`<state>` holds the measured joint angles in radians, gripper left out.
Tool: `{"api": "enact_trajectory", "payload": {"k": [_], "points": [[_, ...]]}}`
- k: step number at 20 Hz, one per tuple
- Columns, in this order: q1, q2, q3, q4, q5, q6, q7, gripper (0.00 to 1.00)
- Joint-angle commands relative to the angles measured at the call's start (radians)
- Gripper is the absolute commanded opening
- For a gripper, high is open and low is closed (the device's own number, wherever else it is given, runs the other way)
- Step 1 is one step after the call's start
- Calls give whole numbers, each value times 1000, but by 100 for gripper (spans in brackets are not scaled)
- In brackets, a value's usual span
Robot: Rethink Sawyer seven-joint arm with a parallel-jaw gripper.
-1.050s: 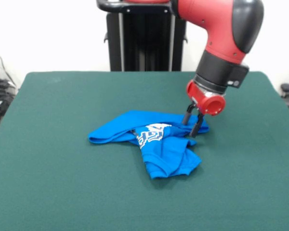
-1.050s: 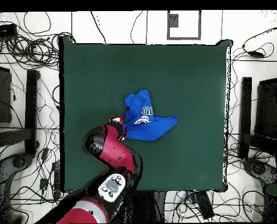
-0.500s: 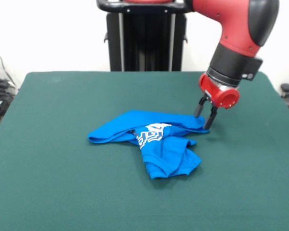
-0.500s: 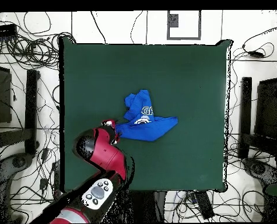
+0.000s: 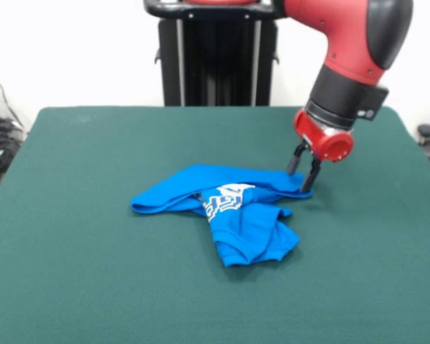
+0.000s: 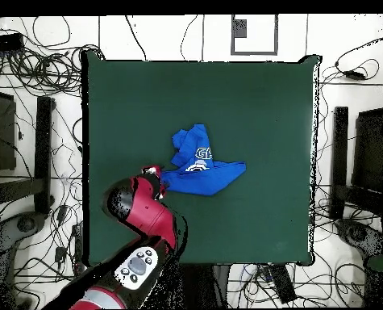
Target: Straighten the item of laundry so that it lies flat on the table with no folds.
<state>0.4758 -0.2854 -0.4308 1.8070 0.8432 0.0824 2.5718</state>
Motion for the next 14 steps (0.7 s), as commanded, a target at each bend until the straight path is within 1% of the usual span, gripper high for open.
{"api": "enact_trajectory", "payload": {"k": [1, 5, 8, 11, 14], "points": [[-31, -4, 104, -49, 43, 28, 207, 100], [-66, 1, 150, -48, 18, -37, 186, 100], [-38, 22, 110, -67, 27, -5, 187, 100], [-58, 22, 139, -63, 12, -49, 179, 100], [-63, 21, 150, -61, 11, -67, 183, 100]]}}
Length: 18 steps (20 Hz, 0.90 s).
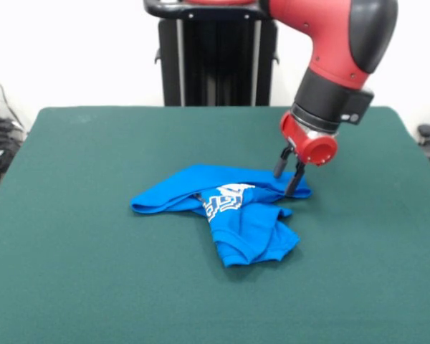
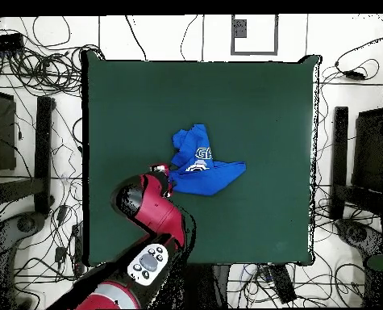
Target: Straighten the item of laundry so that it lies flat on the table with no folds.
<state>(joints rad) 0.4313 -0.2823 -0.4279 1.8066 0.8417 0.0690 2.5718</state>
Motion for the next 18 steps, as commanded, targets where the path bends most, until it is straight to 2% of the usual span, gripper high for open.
{"api": "enact_trajectory", "payload": {"k": [1, 18], "points": [[-18, 18, 147, -60, 13, -53, 183, 100], [-7, 21, 149, -65, 24, -68, 197, 100]]}}
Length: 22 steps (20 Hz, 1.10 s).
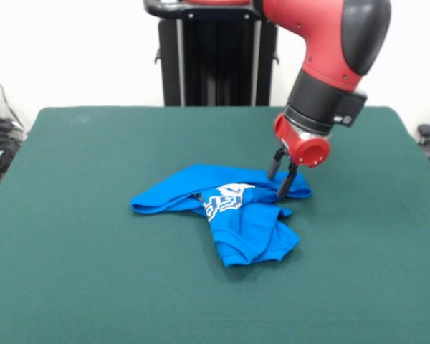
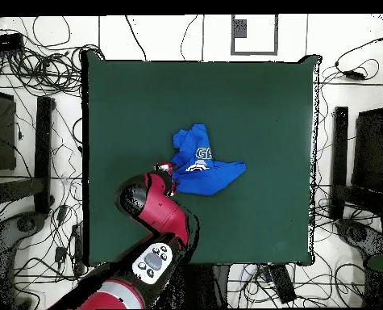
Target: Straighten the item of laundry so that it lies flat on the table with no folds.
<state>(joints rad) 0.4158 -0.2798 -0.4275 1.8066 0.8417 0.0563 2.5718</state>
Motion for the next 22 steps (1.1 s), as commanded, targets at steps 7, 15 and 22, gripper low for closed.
{"api": "enact_trajectory", "payload": {"k": [7, 15, 22], "points": [[42, 34, 114, -79, 37, -34, 197, 100], [38, 36, 121, -80, 39, -44, 201, 100], [29, 34, 131, -78, 35, -57, 202, 100]]}}
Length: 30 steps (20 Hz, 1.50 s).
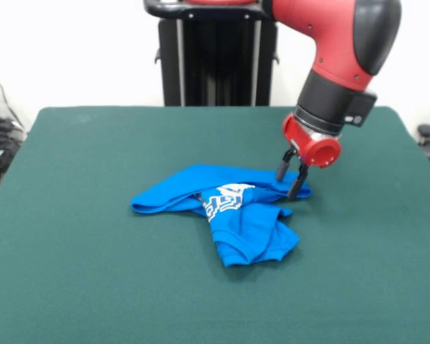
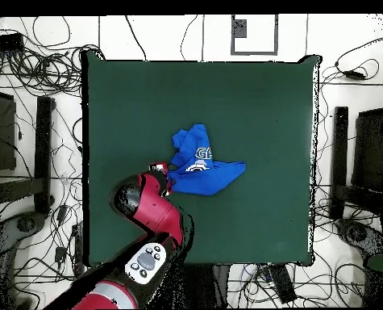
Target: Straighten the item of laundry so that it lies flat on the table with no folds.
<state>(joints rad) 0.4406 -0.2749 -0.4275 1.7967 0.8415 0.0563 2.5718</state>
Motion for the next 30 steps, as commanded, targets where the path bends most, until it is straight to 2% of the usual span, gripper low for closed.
{"api": "enact_trajectory", "payload": {"k": [1, 9, 20, 30], "points": [[2, 29, 132, -68, 34, -58, 202, 100], [16, 44, 114, -85, 1, -50, 155, 100], [-11, 40, 155, -78, -34, -114, 142, 100], [-6, 41, 150, -80, -30, -108, 140, 100]]}}
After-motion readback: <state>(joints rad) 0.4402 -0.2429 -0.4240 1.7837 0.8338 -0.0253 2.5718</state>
